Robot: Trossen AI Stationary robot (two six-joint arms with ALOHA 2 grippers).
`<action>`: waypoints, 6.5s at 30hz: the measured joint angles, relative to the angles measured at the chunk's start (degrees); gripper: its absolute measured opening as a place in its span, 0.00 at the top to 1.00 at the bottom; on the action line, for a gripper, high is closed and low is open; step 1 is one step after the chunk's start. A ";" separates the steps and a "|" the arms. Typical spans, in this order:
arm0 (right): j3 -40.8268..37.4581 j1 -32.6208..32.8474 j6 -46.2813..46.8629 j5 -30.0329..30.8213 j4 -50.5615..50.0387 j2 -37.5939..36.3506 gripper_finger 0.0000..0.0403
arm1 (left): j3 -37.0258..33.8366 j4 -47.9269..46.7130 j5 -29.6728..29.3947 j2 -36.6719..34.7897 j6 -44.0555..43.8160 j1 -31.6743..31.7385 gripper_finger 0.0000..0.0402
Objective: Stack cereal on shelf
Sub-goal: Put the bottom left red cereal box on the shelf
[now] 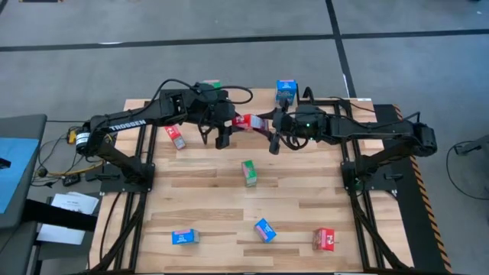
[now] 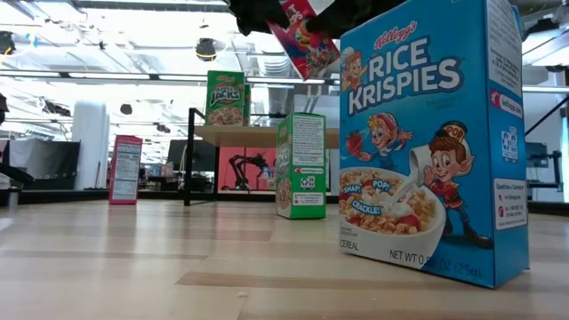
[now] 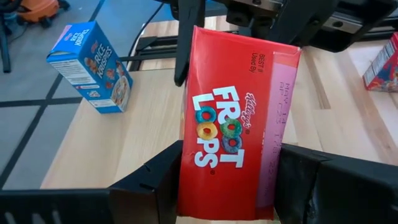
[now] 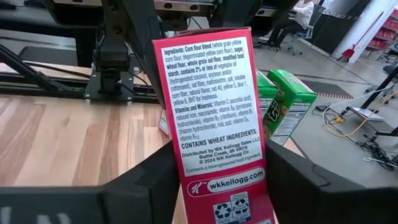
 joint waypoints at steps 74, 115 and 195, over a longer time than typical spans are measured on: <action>-14.49 -3.26 12.52 18.32 54.27 23.15 0.48 | 0.00 -11.02 -11.27 -8.59 -2.66 -4.79 0.22; -14.47 -2.86 16.20 21.96 48.11 22.71 0.36 | 0.00 -10.97 -11.23 -8.57 -2.77 -4.79 0.22; -9.92 -3.49 19.82 20.22 36.74 24.00 0.36 | 0.02 -10.99 -11.27 -8.55 -3.84 -4.76 0.22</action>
